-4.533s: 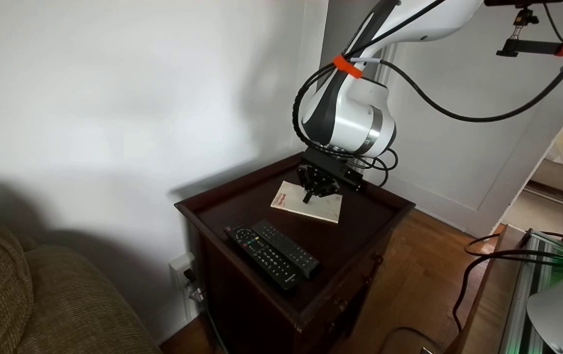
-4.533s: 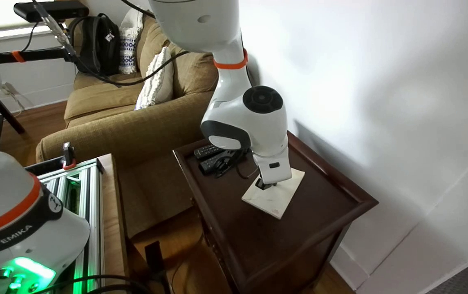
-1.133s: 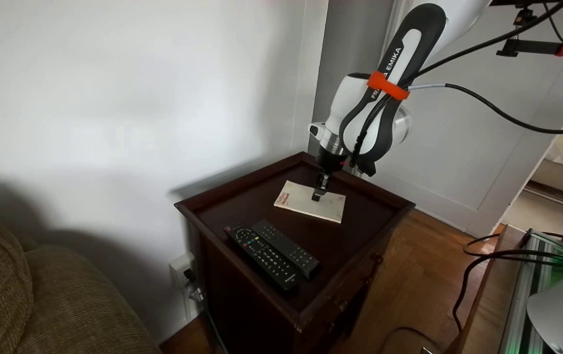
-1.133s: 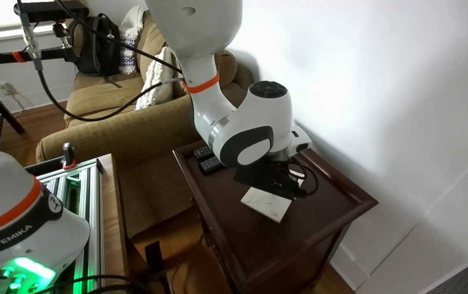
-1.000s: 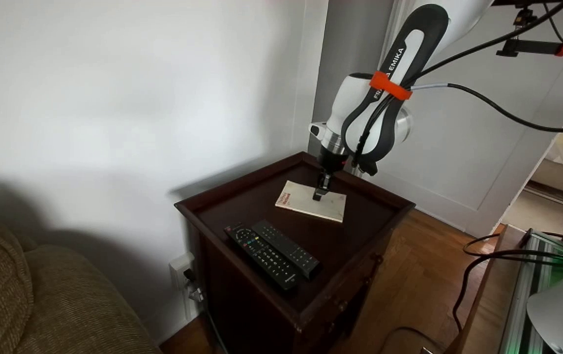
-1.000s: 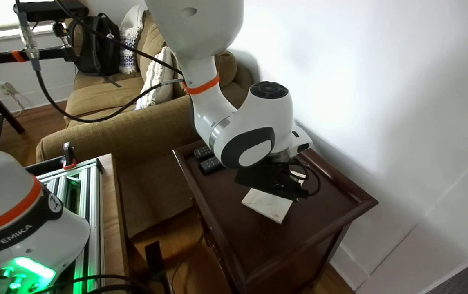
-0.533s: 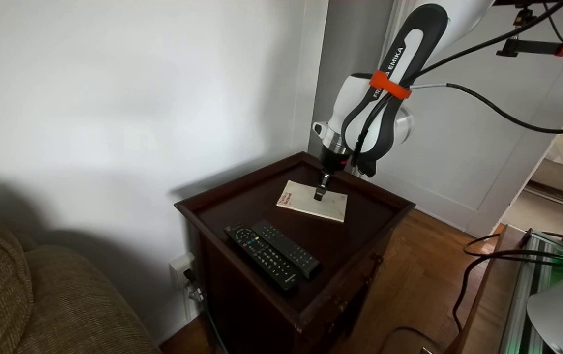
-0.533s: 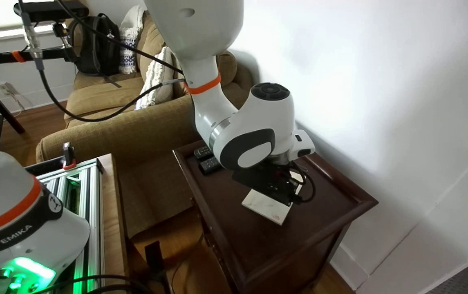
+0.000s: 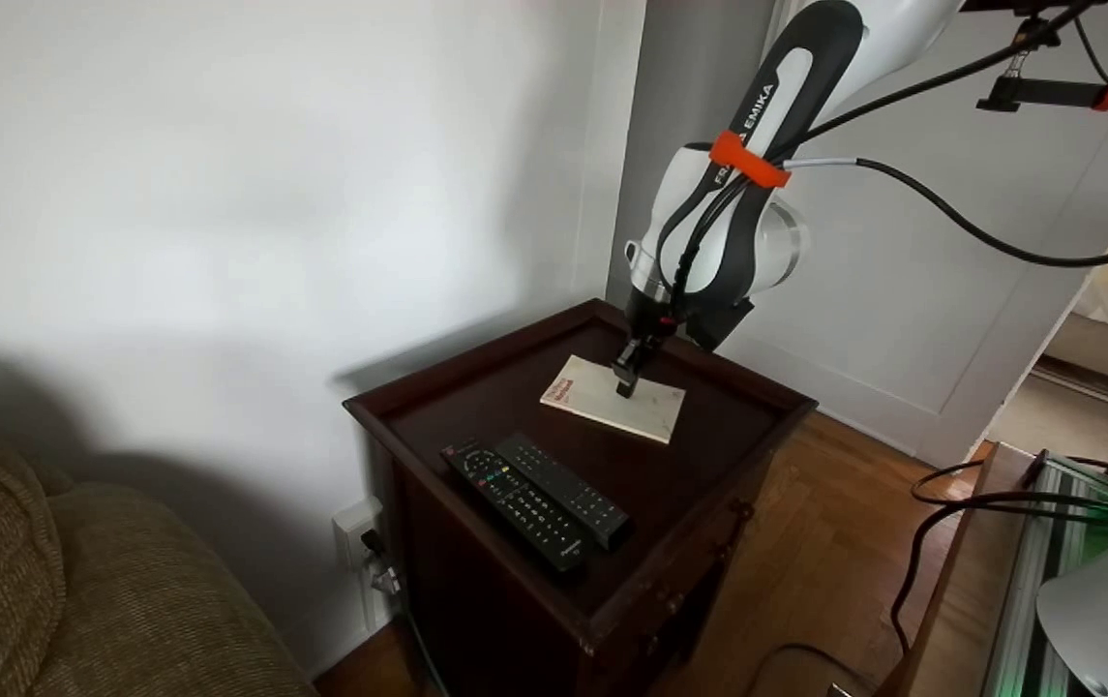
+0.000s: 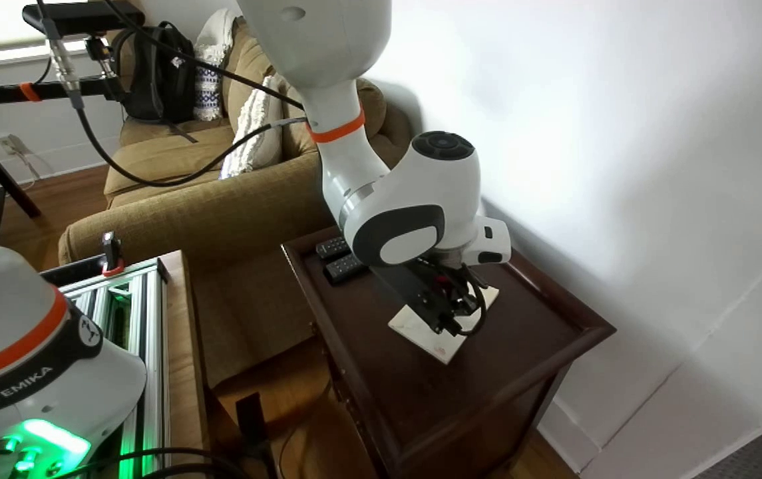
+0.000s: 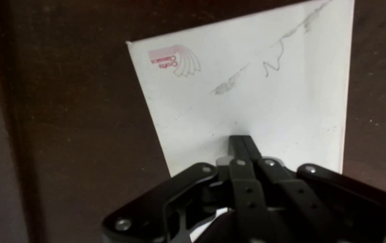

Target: Rotate the book on the worktop clockwise once

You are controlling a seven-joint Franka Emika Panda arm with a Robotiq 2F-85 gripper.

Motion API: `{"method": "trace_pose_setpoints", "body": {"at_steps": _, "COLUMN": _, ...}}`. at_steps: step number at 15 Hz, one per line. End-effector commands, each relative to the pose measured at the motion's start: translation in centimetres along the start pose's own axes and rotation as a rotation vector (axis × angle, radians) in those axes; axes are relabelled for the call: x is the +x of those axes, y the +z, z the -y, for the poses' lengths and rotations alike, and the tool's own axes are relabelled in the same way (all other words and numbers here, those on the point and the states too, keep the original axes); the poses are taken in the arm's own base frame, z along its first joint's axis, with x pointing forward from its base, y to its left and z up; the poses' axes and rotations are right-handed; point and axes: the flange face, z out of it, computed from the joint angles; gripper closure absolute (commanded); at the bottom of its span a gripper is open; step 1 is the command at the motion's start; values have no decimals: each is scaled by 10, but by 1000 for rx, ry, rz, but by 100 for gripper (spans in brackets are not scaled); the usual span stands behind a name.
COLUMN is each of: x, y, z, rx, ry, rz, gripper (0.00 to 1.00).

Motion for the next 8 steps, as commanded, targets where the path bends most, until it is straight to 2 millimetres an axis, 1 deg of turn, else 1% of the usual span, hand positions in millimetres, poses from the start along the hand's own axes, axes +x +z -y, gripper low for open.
{"method": "trace_pose_setpoints", "body": {"at_steps": 1, "x": -12, "y": 34, "z": 23, "rx": 56, "ry": 136, "rz": 88, "gripper": 100}}
{"method": "trace_pose_setpoints", "body": {"at_steps": 6, "x": 5, "y": 35, "z": 31, "rx": 74, "ry": 268, "rz": 25, "gripper": 100}}
{"method": "trace_pose_setpoints", "body": {"at_steps": 8, "x": 6, "y": 35, "z": 31, "rx": 64, "ry": 311, "rz": 18, "gripper": 100}}
